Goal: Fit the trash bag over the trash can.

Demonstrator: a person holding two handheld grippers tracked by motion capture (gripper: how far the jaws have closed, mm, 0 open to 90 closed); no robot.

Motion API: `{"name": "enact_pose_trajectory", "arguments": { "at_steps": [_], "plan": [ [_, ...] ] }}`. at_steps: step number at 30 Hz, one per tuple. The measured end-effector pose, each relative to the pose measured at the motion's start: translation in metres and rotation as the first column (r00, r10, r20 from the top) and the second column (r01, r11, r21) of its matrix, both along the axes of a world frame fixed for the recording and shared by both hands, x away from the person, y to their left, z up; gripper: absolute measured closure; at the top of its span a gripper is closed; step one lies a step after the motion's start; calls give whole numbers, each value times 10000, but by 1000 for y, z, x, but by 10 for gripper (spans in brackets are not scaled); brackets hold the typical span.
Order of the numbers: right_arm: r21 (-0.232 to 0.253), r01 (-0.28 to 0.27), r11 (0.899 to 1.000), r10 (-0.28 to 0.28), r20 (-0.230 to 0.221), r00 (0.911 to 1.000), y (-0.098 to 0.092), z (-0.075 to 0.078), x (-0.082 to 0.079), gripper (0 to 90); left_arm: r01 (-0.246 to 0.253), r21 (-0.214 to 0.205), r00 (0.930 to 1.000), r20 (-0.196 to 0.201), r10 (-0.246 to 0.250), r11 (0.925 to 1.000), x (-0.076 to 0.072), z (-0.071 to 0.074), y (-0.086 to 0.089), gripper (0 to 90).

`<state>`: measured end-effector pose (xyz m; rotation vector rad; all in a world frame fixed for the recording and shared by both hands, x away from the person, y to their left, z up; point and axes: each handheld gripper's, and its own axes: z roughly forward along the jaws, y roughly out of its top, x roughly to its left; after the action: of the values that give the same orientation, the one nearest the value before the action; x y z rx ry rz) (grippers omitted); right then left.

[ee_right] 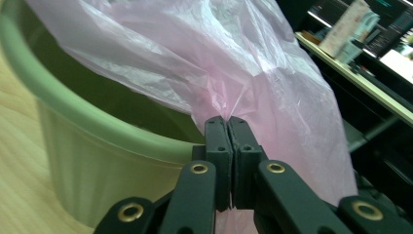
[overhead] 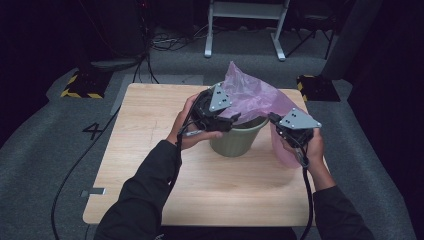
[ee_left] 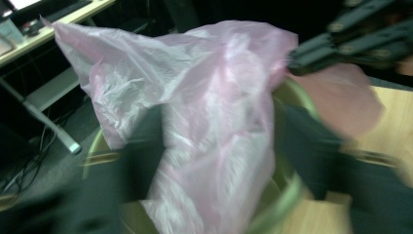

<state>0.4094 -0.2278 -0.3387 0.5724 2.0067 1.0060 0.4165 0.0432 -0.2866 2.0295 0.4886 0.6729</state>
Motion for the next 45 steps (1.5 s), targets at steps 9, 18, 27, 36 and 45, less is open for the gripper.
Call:
{"name": "enact_pose_trajectory", "arguments": {
  "at_steps": [9,18,27,36,45],
  "plan": [
    [446,-695,9966,695,20,9976,-8,0,-4,875,-315,698,9989,-315,337,9971,28,-15,-1,733],
    [607,-866,9944,855,200,9961,-7,4,-5,867,-239,822,9991,-325,266,9963,36,-21,-6,866],
    [1202,-584,9910,526,505,9973,-5,12,-2,876,93,1090,9951,-991,16,9940,45,-28,-5,888],
    [1707,-339,9847,236,620,9978,0,18,2,874,462,1520,9893,-1440,-241,9873,47,-33,-13,805],
    [1083,-336,9936,300,348,9989,5,16,6,895,-4,345,9936,-1128,43,9994,39,-19,1,438]
  ]
}}
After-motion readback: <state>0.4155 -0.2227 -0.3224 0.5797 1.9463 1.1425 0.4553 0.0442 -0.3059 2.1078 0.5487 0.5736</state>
